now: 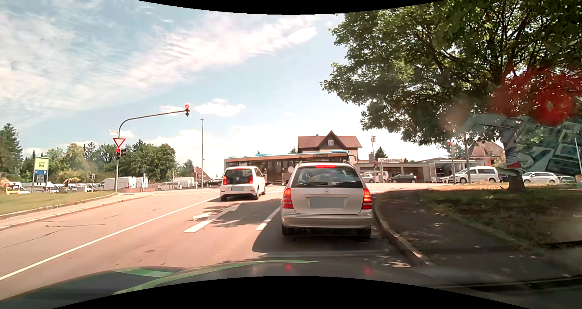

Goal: Follow the waypoints while adhering to traffic rules and regulations

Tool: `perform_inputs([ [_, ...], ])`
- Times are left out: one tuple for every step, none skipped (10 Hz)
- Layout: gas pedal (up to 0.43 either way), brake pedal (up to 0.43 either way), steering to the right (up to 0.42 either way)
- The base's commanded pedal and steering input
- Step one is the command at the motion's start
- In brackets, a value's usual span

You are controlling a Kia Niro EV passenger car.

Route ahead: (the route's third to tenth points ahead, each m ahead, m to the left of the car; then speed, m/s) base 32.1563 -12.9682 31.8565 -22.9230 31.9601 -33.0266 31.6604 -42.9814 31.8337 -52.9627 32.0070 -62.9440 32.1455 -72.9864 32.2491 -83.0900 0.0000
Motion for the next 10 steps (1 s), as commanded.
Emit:
perform_inputs([
  [0.000, 0.287, 0.081],
  [0.000, 0.287, 0.080],
  [0.000, 0.287, 0.081],
  [0.000, 0.287, 0.081],
  [0.000, 0.287, 0.081],
  [0.000, 0.287, 0.081],
  [0.000, 0.287, 0.081],
  [0.000, 0.287, 0.081],
  [0.000, 0.287, 0.081],
  [0.000, 0.287, 0.081],
])
